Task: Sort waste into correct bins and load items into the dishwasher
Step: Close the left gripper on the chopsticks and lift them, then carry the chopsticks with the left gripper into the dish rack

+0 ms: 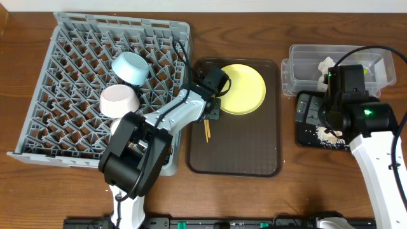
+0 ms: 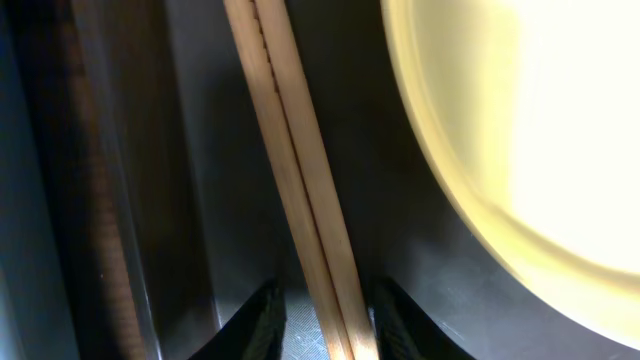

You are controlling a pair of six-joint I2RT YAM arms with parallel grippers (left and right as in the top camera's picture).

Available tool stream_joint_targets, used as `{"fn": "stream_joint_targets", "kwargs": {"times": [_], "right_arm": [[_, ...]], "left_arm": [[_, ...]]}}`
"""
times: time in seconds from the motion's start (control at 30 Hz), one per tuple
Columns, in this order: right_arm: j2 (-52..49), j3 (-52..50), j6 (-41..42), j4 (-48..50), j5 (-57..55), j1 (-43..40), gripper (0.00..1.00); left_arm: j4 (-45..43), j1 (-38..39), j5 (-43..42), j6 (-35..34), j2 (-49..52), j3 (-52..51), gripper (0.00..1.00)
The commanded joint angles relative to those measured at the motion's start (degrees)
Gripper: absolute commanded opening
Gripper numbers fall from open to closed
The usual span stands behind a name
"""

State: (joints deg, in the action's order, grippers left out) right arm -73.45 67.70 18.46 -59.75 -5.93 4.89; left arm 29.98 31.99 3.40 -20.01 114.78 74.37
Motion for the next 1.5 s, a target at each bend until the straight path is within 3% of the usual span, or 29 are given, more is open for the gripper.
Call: {"fn": "stream_joint_targets", "kwargs": {"times": [0.0,0.3,0.37,0.47,1.0,1.47], "right_arm": [[-0.04,0.07,-0.31,-0.11,0.20,-0.33,0.99],[-0.04,0.07,-0.28,-0.09,0.20,-0.33,0.99],[-0.04,0.07,-0.28,-0.11,0.22,-0.33,0.99],[-0.04,0.07,-0.28,-0.15,0.24,-0.33,0.99],[-0.04,0.07,-0.28,-0.52,0.24,-0.33,0.99],[-0.04,0.07,-0.26,-0.48,0.42,-0.33,0.99]], "left_arm": [[1.46,-0.20,0.68,-0.50,1.09,-0.70,0.27],[5.99,-0.20,-1.27,-1.75,1.09,-0.70,0.20],[5.99,-0.20,-1.25,-1.75,1.07,-0.70,0.12],[6.23,-0.20,-1.25,-1.73,1.05,-0.70,0.10],[7.26,-0.20,0.96,0.24,-13.40,-0.59,0.14],[6.84,0.09,-8.79,-2.62,-5.35,-0.76,0.17]]}}
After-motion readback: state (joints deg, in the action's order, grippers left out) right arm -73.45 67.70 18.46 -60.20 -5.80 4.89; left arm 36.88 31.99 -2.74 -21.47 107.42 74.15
